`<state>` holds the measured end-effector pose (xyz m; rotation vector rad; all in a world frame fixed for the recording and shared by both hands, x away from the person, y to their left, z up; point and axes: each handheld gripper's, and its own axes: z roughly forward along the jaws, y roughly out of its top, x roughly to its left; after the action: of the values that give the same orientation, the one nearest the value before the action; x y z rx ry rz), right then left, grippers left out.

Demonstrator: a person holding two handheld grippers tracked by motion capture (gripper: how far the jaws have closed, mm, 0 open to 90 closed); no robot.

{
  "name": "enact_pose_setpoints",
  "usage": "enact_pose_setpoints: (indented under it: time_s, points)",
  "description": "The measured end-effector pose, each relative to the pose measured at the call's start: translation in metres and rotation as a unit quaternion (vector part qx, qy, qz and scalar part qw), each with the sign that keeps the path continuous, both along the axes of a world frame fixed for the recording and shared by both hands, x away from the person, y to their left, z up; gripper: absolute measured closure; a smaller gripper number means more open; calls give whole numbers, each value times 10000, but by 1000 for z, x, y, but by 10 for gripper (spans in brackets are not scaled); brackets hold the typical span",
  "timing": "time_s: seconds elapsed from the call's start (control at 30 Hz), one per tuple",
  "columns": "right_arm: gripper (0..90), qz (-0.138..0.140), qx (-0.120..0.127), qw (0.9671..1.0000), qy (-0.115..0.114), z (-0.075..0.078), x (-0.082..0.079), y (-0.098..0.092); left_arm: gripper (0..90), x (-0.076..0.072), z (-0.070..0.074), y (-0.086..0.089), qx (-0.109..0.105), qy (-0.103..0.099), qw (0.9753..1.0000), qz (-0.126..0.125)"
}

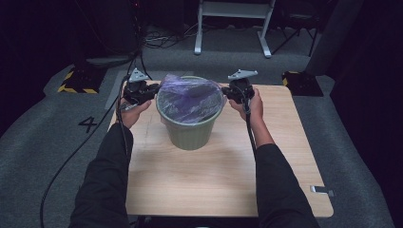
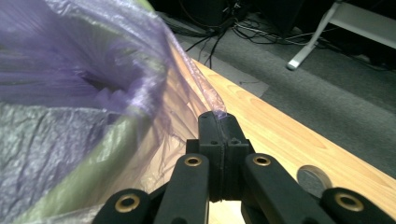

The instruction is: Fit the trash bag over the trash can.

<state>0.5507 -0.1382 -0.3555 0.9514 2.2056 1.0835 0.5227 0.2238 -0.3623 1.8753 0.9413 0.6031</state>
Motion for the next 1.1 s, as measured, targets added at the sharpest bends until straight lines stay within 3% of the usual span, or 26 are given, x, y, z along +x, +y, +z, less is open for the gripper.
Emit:
enact_pose_setpoints:
  time_s: [0.17,0.33,0.5,0.7,0.73,0.8,0.87,0.97,1.1]
  points:
    - [900,74,54,9999,101,-6,2,-2,893,0,-1,0,-119,58,9997,-222]
    - [900,306,117,9991,272,-15,0,-4,899,-1,-2,-3,-61,139,9988,-456]
    - [900,383,322,9981,353,-20,-2,-7,899,-1,-6,-2,-220,239,9983,-489]
    - [900,501,394,9966,514,-23,-2,-9,891,3,-9,-7,-224,333,9985,-366]
    - [900,499,380,9967,520,-24,-2,-9,880,3,-10,-8,-199,355,9986,-334]
    - [900,507,339,9966,561,-25,-2,-10,763,4,-10,-7,-179,358,9991,-135]
    - [900,498,284,9966,588,-26,-3,-11,741,3,-11,-2,-322,386,9983,-291]
    - [900,478,223,9967,613,-29,-4,-14,589,-1,-11,3,-281,303,9990,-143]
    - [900,488,280,9967,590,-31,-7,-19,447,-14,-9,15,-474,283,9984,-154]
